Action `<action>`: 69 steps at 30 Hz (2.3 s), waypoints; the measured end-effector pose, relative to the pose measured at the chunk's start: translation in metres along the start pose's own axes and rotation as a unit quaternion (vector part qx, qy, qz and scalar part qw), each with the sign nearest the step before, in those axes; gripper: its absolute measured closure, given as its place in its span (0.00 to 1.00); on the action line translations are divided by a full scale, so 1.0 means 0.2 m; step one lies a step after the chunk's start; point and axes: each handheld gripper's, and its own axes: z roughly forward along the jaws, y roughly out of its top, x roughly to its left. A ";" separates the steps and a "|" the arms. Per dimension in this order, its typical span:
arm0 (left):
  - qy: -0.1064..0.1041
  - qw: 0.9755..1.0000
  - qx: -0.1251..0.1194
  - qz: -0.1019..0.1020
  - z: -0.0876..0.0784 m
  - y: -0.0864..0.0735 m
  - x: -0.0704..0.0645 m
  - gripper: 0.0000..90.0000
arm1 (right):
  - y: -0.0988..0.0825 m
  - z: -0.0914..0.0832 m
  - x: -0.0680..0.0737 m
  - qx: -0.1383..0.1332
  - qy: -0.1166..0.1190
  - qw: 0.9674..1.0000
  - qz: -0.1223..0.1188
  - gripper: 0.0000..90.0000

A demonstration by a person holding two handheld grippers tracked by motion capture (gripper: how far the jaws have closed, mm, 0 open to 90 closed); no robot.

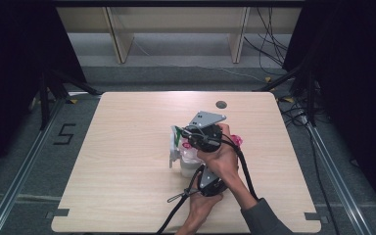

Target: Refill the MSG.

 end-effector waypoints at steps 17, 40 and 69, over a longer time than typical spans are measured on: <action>0.000 1.000 0.000 0.000 0.00 0.00 0.00 0.89 | 0.00 -0.01 -0.01 -0.009 0.000 1.000 -0.006 1.00; 0.001 1.000 0.004 0.000 0.01 -0.01 0.01 0.89 | -0.01 0.00 -0.02 -0.008 0.003 1.000 -0.002 1.00; 0.010 0.999 0.047 0.018 -0.04 -0.04 0.03 0.75 | -0.13 -0.31 -0.11 -0.102 0.013 0.994 0.036 1.00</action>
